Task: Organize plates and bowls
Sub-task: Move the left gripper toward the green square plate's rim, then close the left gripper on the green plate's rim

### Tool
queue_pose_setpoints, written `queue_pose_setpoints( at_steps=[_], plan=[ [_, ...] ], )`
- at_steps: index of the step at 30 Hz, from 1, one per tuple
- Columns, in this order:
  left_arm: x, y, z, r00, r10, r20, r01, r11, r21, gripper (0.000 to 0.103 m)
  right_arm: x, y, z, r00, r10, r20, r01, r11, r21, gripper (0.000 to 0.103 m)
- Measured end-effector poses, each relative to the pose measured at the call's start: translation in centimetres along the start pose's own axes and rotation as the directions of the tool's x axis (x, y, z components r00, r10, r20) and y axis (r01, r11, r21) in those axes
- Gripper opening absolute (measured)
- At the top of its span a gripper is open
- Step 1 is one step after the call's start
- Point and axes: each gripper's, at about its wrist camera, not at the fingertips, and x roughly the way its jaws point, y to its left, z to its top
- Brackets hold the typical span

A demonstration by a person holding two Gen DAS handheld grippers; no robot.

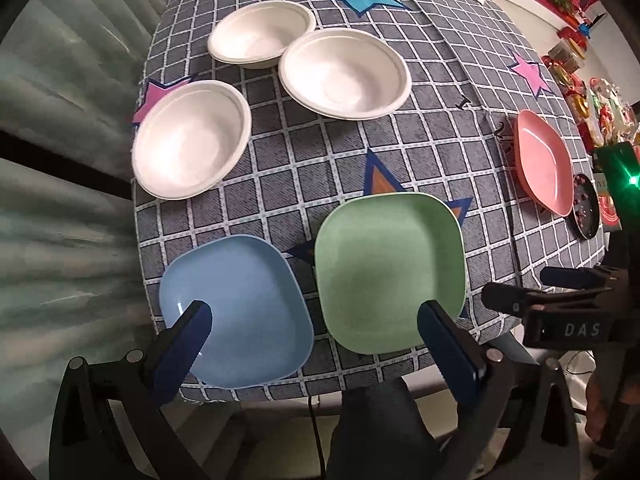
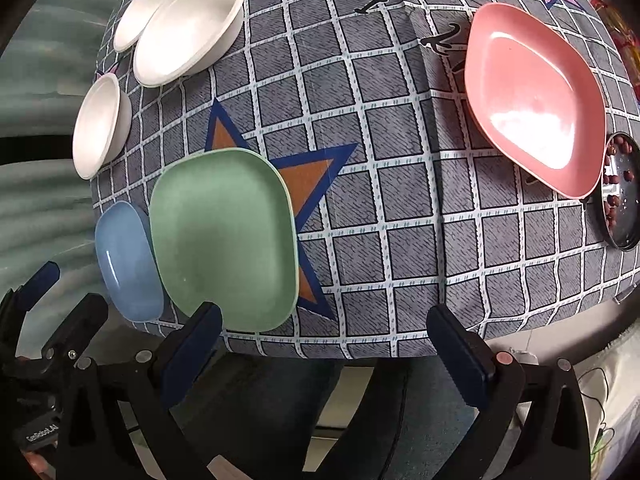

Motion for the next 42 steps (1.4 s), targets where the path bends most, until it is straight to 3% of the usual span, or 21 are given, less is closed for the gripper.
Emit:
queue_pose_setpoints(
  at_steps=[10, 16, 19, 29, 33, 37, 39, 42],
  plan=[
    [2.1, 2.3, -1.2, 0.999, 0.032, -0.045, -0.033, 0.999, -0.032, 0.103, 4.7, 0.9, 0.9, 0.998, -0.044, -0.054, 0.044, 0.999, 0.004, 0.103],
    [3.8, 3.5, -1.1, 0.998, 0.04, -0.039, -0.042, 0.997, -0.064, 0.103, 7.5, 1.5, 3.3, 0.987, -0.16, -0.007, 0.16, 0.987, 0.0, 0.103],
    [4.7, 3.0, -1.0, 0.998, 0.034, -0.048, -0.037, 0.998, -0.054, 0.103, 8.2, 0.9, 3.8, 0.975, -0.224, -0.005, 0.224, 0.974, -0.014, 0.103],
    [7.0, -2.6, -0.3, 0.997, -0.025, -0.068, 0.028, 0.998, 0.051, 0.103, 6.9, -5.3, 3.6, 0.952, -0.306, -0.022, 0.307, 0.952, 0.019, 0.103],
    [7.3, -4.7, 0.3, 0.998, -0.033, -0.06, 0.038, 0.996, 0.079, 0.103, 6.1, -7.7, 4.1, 0.958, -0.286, -0.031, 0.287, 0.956, 0.056, 0.103],
    [8.3, -6.0, 1.0, 0.997, -0.022, -0.072, 0.026, 0.999, 0.048, 0.103, 5.6, -8.6, 5.1, 0.969, -0.246, -0.007, 0.246, 0.969, 0.034, 0.103],
    [8.7, -6.3, 1.2, 0.996, -0.021, -0.088, 0.023, 1.0, 0.02, 0.103, 5.8, -8.2, 6.0, 0.973, -0.23, -0.009, 0.23, 0.973, 0.01, 0.103],
    [9.4, -6.9, 1.0, 0.994, -0.014, -0.104, 0.012, 1.0, -0.015, 0.103, 6.9, -4.5, 6.8, 0.976, -0.218, -0.022, 0.218, 0.976, -0.005, 0.103]
  ],
)
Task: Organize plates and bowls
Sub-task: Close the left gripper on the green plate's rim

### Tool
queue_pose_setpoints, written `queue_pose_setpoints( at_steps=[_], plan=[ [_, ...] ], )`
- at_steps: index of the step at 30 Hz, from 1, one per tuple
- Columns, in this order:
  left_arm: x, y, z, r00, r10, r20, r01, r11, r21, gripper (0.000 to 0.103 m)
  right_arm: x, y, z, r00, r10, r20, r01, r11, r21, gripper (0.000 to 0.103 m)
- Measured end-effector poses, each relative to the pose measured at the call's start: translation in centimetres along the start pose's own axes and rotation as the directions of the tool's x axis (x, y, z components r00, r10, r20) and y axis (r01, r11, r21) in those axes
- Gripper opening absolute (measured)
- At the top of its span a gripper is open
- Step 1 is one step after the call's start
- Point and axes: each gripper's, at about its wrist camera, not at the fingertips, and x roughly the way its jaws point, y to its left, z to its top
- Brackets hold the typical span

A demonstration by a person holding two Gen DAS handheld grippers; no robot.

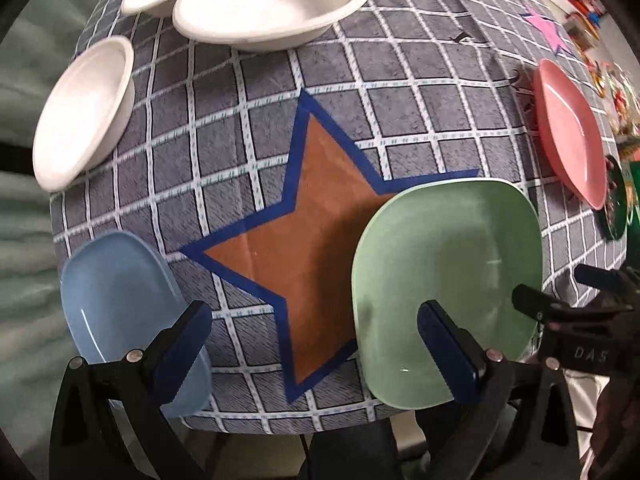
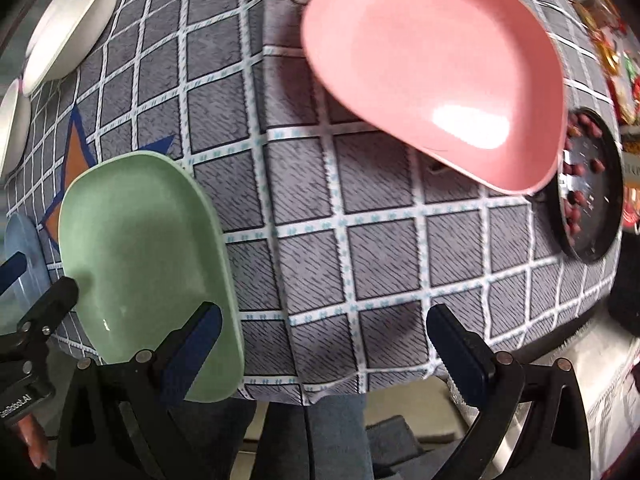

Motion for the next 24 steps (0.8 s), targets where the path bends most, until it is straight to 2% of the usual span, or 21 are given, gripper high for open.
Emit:
queue_pose_setpoints(
  at_steps=[4, 8, 14, 24],
  plan=[
    [1.4, -1.7, -0.2, 0.999, 0.043, 0.0, -0.043, 0.999, -0.001, 0.103, 0.9, 0.7, 0.2, 1.0, 0.024, -0.009, -0.024, 1.0, -0.007, 0.103],
    [3.2, -4.0, 0.0, 0.999, 0.03, 0.012, -0.03, 0.999, -0.018, 0.101, 2.1, 1.1, 0.9, 1.0, 0.018, -0.016, -0.019, 0.999, -0.036, 0.103],
    [4.7, -4.9, 0.2, 0.999, 0.029, 0.017, -0.029, 0.999, -0.015, 0.099, 2.9, 1.2, 1.5, 1.0, 0.018, 0.002, -0.018, 0.999, -0.042, 0.103],
    [5.3, -3.0, 0.4, 1.0, 0.024, 0.006, -0.024, 0.999, -0.031, 0.095, 1.1, 2.8, 0.7, 0.999, 0.022, 0.023, -0.021, 0.998, -0.054, 0.103]
  ],
)
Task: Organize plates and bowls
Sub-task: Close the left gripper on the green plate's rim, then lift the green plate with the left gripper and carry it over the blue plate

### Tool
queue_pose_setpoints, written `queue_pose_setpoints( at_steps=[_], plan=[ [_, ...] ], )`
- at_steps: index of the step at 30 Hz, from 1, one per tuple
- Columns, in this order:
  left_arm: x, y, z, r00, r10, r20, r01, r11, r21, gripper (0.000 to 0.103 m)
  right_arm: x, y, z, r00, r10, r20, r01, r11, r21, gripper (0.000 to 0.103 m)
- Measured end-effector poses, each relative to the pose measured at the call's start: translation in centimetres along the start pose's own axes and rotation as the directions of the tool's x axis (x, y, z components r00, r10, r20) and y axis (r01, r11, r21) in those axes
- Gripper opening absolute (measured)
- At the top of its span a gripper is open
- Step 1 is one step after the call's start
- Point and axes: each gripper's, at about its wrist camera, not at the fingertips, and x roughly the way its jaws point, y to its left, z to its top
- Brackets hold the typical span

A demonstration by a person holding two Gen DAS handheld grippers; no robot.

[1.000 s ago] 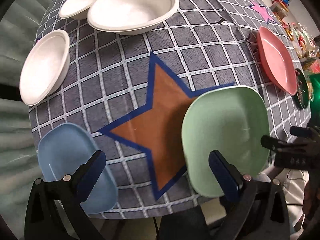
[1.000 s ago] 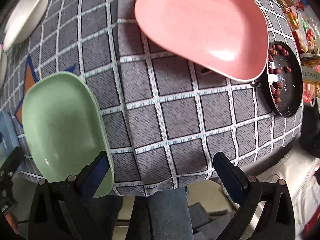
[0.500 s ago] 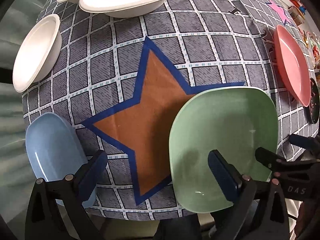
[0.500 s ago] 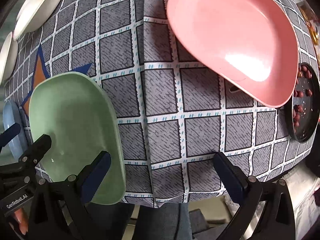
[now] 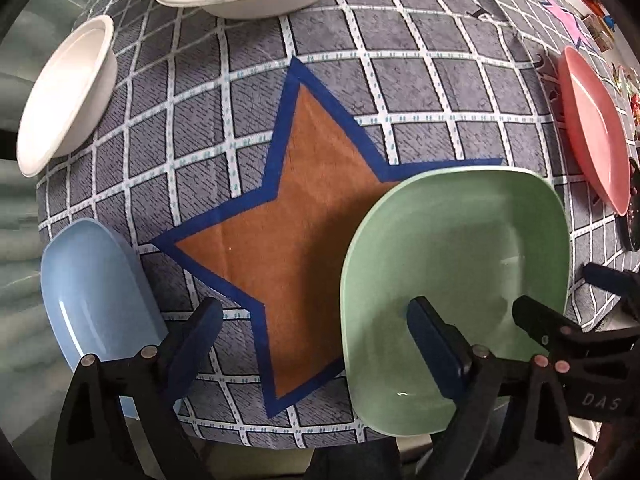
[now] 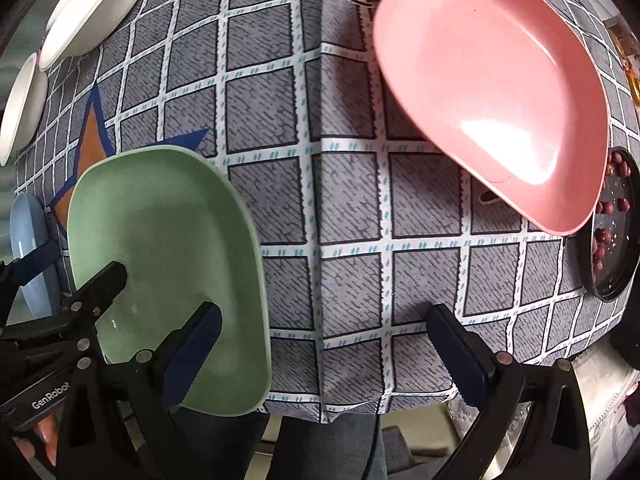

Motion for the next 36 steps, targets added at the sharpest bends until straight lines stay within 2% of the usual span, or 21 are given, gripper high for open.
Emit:
queue_pose_setpoints(
  at_steps=[6, 20, 21, 23, 24, 25, 28, 33, 36],
  plan=[
    [0.3, -0.5, 0.0, 1.0, -0.003, 0.005, 0.003, 1.0, -0.012, 0.095, 0.4, 0.3, 0.2, 1.0, -0.001, 0.01, 0.001, 1.0, 0.002, 0.103],
    [-0.4, -0.5, -0.6, 0.999, -0.003, -0.039, 0.002, 1.0, -0.018, 0.093, 0.3, 0.3, -0.1, 1.0, -0.005, 0.026, 0.006, 1.0, -0.023, 0.103],
    [-0.4, -0.5, -0.7, 0.999, -0.012, -0.042, 0.012, 1.0, -0.017, 0.091, 0.1, 0.4, -0.2, 1.0, -0.007, 0.031, 0.008, 1.0, -0.024, 0.099],
    [-0.7, -1.1, -1.1, 0.999, -0.028, -0.038, 0.027, 1.0, -0.015, 0.082, -0.7, 0.6, -0.5, 0.998, -0.005, 0.055, 0.007, 0.999, -0.041, 0.082],
    [-0.8, -1.4, -1.0, 0.999, -0.035, -0.035, 0.035, 0.999, -0.013, 0.08, -1.0, 0.8, -0.5, 0.998, 0.006, 0.062, -0.002, 0.999, -0.053, 0.07],
    [-0.9, -1.8, -1.1, 0.998, -0.046, -0.036, 0.046, 0.999, -0.008, 0.075, -1.2, 1.1, -0.5, 0.998, 0.021, 0.06, -0.017, 0.998, -0.063, 0.062],
    [-1.0, -2.7, -1.1, 0.997, -0.061, -0.037, 0.062, 0.998, 0.005, 0.065, -1.4, 1.8, -0.5, 0.996, 0.071, 0.05, -0.066, 0.994, -0.092, 0.053],
    [-1.3, -3.7, -1.4, 0.997, -0.072, -0.032, 0.072, 0.997, 0.009, 0.055, -1.6, 1.9, -0.7, 0.994, 0.095, 0.054, -0.089, 0.991, -0.1, 0.052],
    [-1.6, -5.1, -1.9, 0.997, -0.071, -0.031, 0.071, 0.997, 0.016, 0.052, -1.7, 1.6, -0.9, 0.992, 0.115, 0.053, -0.109, 0.989, -0.1, 0.046]
  ],
)
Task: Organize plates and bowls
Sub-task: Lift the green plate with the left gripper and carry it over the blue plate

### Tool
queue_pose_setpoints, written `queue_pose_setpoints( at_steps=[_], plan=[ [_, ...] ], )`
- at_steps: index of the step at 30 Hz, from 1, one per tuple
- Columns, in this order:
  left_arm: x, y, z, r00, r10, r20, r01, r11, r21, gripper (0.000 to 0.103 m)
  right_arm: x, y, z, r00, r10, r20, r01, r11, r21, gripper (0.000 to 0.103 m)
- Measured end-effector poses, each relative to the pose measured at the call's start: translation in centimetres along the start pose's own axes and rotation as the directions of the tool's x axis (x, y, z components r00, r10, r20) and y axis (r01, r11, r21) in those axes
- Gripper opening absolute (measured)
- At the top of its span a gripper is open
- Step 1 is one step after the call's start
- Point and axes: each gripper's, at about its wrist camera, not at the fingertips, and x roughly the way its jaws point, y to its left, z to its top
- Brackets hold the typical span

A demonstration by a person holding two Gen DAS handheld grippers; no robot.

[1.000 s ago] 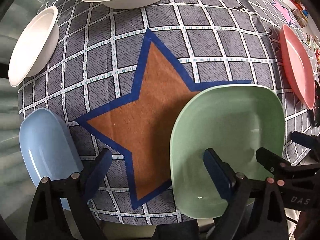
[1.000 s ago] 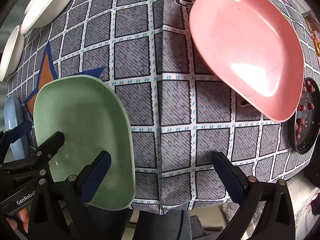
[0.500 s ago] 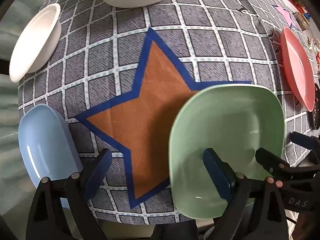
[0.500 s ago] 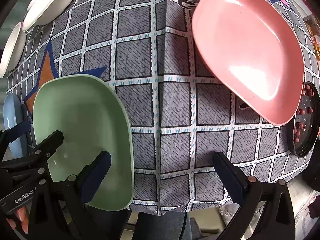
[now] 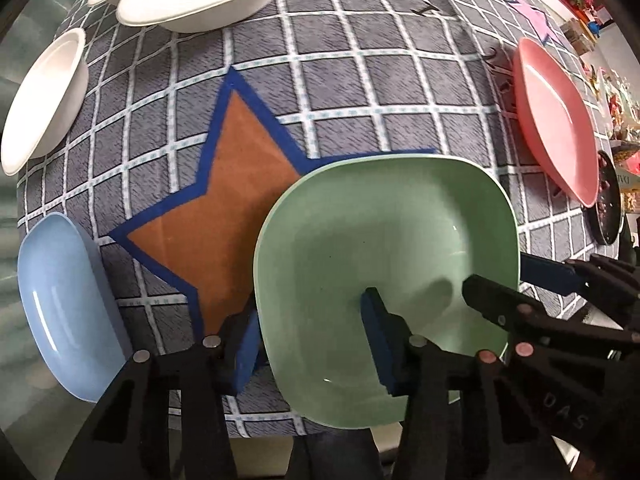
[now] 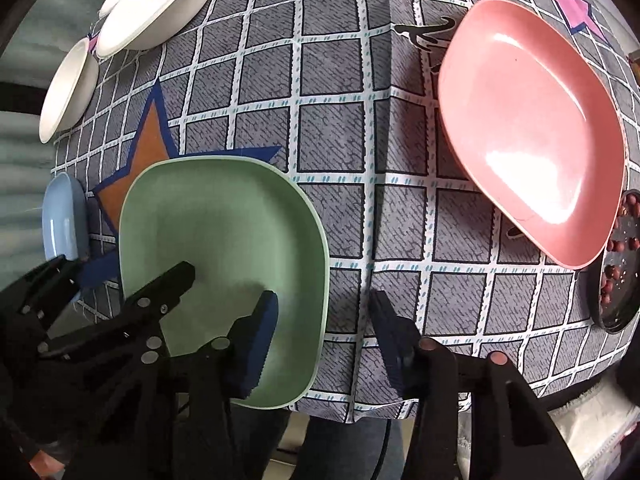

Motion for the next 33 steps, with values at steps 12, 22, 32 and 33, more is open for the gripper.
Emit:
queue_pose_setpoints(
  at_steps=[12, 22, 32, 33],
  plan=[
    [0.2, -0.4, -1.9, 1.0, -0.013, -0.019, 0.012, 0.997, -0.081, 0.041, 0.0, -2.0, -0.7, 0.995, 0.083, -0.046, -0.082, 0.996, 0.03, 0.035],
    [-0.9, -2.8, -5.9, 1.0, 0.027, -0.011, -0.028, 0.995, -0.096, 0.04, -0.7, -3.8, -3.8, 0.992, 0.103, -0.077, -0.104, 0.995, -0.009, 0.035],
    [-5.8, -4.5, -8.0, 0.999, 0.044, 0.02, -0.041, 0.993, -0.114, 0.041, -4.3, -5.3, -4.3, 0.992, 0.115, -0.059, -0.118, 0.992, -0.048, 0.035],
    [-6.3, -4.6, -7.9, 0.999, 0.047, 0.027, -0.043, 0.992, -0.115, 0.041, -4.4, -4.9, -4.0, 0.991, 0.118, -0.056, -0.121, 0.991, -0.049, 0.035]
  ],
)
